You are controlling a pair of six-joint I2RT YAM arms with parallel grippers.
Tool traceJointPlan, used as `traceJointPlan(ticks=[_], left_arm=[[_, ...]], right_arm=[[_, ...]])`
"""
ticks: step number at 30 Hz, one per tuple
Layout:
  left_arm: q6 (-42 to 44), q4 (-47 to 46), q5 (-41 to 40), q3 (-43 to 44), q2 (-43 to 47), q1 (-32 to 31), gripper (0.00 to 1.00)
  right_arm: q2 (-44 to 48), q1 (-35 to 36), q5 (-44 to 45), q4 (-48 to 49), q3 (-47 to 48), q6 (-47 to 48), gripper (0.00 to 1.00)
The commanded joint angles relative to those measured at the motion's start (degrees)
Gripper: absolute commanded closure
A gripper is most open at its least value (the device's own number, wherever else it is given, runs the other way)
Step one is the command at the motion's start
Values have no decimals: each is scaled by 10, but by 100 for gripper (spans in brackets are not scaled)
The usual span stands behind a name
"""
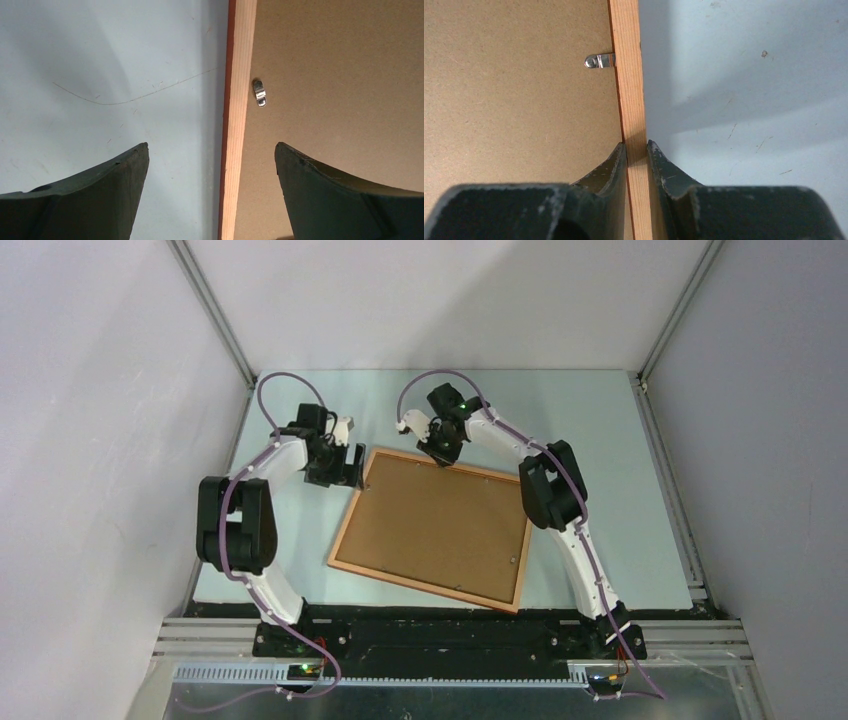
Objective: Put the photo into the frame
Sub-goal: Adjust the photo frame at the center of the board.
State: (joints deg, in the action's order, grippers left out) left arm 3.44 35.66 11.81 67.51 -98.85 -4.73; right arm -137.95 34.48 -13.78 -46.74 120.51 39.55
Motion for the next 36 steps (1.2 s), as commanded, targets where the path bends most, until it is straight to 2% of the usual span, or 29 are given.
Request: traceJointPlan(ticks=[1,10,19,25,31,36], left_arm=[[-6,-10,25,28,-11,1,0],[-30,-9,14,67,-68,-12,2],[-64,-11,1,98,-103,-25,10],[-74,-14,-20,89,-101,-31,16],[-83,-26,-48,70,-92,-45,26],[-86,-36,-67,57,-90,-59,27]], right_arm=[[36,11,-5,22,-23,-27,78],[38,13,7,30,-25,-41,78],[41,18,21,31,-26,-45,78],[40,20,31,32,-26,-45,78],[41,20,33,34,-25,-47,79],[41,20,35,34,-26,-47,79]])
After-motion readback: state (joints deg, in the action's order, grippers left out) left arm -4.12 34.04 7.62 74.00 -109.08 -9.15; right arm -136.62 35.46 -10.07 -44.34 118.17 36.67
